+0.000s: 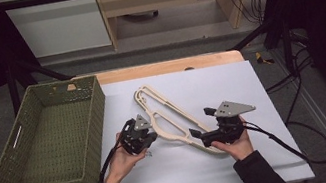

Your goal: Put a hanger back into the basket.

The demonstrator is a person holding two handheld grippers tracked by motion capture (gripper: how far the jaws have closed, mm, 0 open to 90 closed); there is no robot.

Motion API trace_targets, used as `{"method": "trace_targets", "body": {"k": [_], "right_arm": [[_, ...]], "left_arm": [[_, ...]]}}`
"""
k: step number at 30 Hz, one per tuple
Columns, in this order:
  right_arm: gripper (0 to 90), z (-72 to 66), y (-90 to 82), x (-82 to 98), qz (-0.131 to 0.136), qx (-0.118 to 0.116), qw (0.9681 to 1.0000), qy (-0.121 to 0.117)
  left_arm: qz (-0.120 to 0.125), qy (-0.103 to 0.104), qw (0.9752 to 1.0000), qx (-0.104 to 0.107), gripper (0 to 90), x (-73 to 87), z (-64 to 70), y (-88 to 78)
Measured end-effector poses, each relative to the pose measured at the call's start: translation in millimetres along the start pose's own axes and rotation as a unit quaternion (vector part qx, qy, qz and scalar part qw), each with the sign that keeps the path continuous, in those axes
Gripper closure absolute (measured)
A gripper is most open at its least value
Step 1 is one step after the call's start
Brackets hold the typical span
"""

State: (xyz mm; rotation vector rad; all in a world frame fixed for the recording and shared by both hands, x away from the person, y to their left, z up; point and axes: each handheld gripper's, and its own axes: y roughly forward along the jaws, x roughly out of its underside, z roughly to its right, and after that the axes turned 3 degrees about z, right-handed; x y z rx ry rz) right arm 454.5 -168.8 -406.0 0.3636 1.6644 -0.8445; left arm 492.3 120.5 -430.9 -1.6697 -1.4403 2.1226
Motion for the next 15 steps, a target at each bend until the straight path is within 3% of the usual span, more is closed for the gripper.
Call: {"method": "trace_targets", "body": {"k": [15], "right_arm": [[20.5,-22.2,45.5,6.6,-0.059,-0.012,0.9980,-0.018]], "left_arm": [[-0.012,0.026,0.9996,-0.007,88.5,-11.4,16.8,-10.0]]}}
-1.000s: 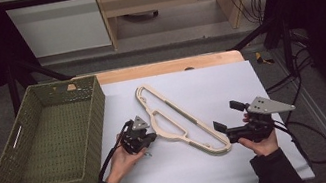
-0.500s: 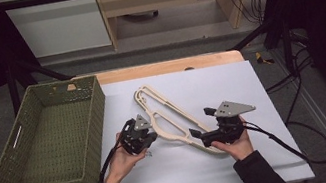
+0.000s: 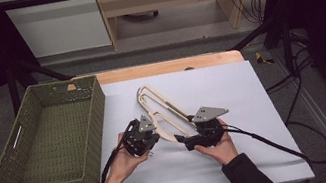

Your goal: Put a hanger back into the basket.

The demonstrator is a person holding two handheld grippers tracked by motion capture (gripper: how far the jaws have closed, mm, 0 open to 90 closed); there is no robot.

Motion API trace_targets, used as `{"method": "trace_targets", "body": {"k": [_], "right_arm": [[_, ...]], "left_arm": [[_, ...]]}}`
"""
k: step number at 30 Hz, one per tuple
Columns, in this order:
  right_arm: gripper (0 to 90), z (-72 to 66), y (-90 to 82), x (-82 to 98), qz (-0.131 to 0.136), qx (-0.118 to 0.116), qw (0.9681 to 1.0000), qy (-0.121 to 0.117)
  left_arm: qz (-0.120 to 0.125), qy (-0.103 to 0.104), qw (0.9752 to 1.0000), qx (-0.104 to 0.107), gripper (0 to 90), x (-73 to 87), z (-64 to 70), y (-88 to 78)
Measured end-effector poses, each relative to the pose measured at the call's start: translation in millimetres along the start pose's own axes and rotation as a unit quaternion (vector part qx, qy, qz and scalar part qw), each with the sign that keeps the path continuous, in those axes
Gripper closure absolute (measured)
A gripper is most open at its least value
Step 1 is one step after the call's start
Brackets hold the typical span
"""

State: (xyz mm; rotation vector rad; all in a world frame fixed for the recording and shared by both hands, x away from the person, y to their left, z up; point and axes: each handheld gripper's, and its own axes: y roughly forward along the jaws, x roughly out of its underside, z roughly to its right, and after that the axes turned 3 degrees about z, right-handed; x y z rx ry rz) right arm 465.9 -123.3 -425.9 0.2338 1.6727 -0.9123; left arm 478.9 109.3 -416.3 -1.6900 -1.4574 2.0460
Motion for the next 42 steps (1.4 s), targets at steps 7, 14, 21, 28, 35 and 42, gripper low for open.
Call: {"method": "trace_targets", "body": {"k": [7,14,21,28,35,42], "right_arm": [[27.1,-11.7,17.1,7.9,-0.036,-0.010,0.9987,-0.033],[47.7,-15.3,26.6,14.3,-0.070,-0.026,0.9961,-0.047],[60.8,-23.2,31.5,14.5,-0.091,-0.019,0.9925,-0.079],[71.0,-22.5,31.9,14.5,-0.097,-0.018,0.9913,-0.087],[71.2,-21.7,35.6,17.1,-0.112,-0.018,0.9883,-0.102],[73.5,-22.3,33.7,16.6,-0.102,-0.019,0.9875,-0.119]], "left_arm": [[0.001,0.002,1.0000,-0.003,88.5,-2.6,3.6,-2.8],[0.001,0.001,1.0000,-0.003,88.5,-3.9,4.7,-3.6],[-0.001,0.001,1.0000,-0.006,88.5,-4.5,5.7,-4.3],[0.000,0.000,1.0000,-0.003,88.5,-4.1,6.1,-4.4],[-0.001,-0.001,1.0000,0.003,88.5,-4.4,6.9,-4.8],[0.010,-0.001,0.9999,-0.002,88.0,-4.3,7.1,-6.7]]}}
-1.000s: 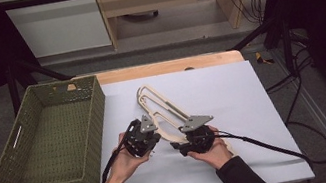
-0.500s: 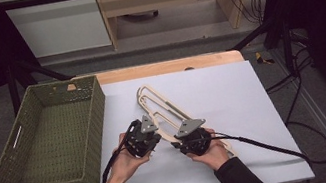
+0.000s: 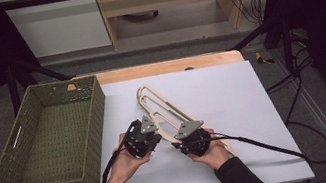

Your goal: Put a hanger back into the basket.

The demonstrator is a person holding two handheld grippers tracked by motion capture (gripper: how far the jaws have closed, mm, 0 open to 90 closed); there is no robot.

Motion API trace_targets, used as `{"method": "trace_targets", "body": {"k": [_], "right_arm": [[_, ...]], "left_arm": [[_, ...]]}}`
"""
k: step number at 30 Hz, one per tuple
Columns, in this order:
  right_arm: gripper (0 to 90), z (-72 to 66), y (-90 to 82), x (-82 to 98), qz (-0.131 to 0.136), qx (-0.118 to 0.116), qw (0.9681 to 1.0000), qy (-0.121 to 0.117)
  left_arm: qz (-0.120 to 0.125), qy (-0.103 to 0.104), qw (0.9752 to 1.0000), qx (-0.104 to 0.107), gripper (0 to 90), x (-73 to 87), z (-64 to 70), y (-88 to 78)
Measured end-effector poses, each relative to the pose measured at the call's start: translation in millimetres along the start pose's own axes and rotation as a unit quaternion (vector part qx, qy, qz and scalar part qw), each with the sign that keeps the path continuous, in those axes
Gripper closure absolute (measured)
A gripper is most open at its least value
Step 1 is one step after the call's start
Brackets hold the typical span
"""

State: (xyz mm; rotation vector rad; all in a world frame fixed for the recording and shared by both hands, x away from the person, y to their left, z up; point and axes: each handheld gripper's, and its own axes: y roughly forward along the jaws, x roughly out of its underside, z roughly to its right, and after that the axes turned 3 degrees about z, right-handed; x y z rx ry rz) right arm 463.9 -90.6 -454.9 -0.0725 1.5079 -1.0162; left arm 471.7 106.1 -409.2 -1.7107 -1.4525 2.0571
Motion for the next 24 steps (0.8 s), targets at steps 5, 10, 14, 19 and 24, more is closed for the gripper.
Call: {"method": "trace_targets", "body": {"k": [5,10,14,19,24], "right_arm": [[75.5,-0.4,-3.4,-0.9,0.012,-0.001,0.9999,-0.011],[76.4,0.6,-7.8,-2.2,0.016,0.003,0.9997,-0.016],[77.6,2.8,-14.9,-4.3,0.022,0.014,0.9994,-0.022],[78.8,6.5,-22.8,-5.9,0.028,0.030,0.9990,-0.019],[80.5,12.9,-33.9,-5.6,0.036,0.049,0.9980,-0.014]], "left_arm": [[0.046,-0.017,0.9988,0.006,66.5,-2.2,-4.9,-14.1],[0.100,-0.038,0.9943,-0.001,47.1,-5.0,-8.9,-34.7],[0.145,-0.046,0.9884,-0.003,36.1,-4.5,-13.4,-60.1],[0.183,-0.039,0.9822,-0.012,21.7,-2.2,-15.4,-82.4],[0.191,-0.035,0.9808,-0.020,13.6,0.6,-17.3,-91.1]]}}
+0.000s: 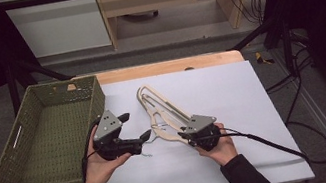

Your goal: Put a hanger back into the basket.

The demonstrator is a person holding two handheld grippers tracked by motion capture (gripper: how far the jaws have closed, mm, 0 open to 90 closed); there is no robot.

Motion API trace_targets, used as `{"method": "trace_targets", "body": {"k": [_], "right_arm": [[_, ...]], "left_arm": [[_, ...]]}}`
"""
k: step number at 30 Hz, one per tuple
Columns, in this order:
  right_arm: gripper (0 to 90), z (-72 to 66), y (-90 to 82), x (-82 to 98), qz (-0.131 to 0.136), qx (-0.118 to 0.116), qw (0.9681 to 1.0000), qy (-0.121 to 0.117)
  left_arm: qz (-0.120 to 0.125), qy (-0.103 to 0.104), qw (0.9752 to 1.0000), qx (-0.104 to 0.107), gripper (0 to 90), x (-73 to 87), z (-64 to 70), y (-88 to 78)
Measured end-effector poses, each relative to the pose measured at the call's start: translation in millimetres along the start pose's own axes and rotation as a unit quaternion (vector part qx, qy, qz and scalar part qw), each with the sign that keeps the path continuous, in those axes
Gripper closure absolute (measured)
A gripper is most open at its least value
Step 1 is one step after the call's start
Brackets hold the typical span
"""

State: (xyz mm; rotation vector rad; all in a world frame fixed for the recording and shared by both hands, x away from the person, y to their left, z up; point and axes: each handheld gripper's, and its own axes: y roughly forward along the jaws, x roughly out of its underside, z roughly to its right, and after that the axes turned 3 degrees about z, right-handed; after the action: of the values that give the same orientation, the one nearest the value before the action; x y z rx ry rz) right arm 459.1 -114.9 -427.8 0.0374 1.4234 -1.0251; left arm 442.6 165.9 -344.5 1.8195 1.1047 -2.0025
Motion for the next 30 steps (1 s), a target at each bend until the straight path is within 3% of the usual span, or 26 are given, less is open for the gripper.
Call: {"method": "trace_targets", "body": {"k": [10,15,21,25,27,30], "right_arm": [[86.0,25.8,-28.4,5.3,0.016,0.067,0.9976,0.002],[86.9,35.7,-40.4,8.0,0.028,0.076,0.9967,0.005],[86.9,36.0,-59.3,1.5,0.048,0.039,0.9980,0.014],[86.9,29.6,-65.7,-5.3,0.059,-0.018,0.9980,0.014],[86.9,21.1,-64.9,-11.5,0.065,-0.069,0.9954,0.014],[86.9,13.8,-62.2,-15.6,0.064,-0.102,0.9927,0.011]], "left_arm": [[-0.010,0.002,0.9999,0.004,11.9,7.3,-1.3,4.1],[-0.015,0.001,0.9999,0.005,12.5,10.3,-1.5,7.3],[-0.019,0.009,0.9997,0.010,13.4,11.2,2.1,10.5],[-0.024,0.016,0.9994,0.018,14.1,12.0,5.8,14.0],[-0.028,0.023,0.9991,0.023,15.6,12.2,8.3,16.0],[-0.033,0.031,0.9985,0.031,18.2,12.6,11.2,18.5]]}}
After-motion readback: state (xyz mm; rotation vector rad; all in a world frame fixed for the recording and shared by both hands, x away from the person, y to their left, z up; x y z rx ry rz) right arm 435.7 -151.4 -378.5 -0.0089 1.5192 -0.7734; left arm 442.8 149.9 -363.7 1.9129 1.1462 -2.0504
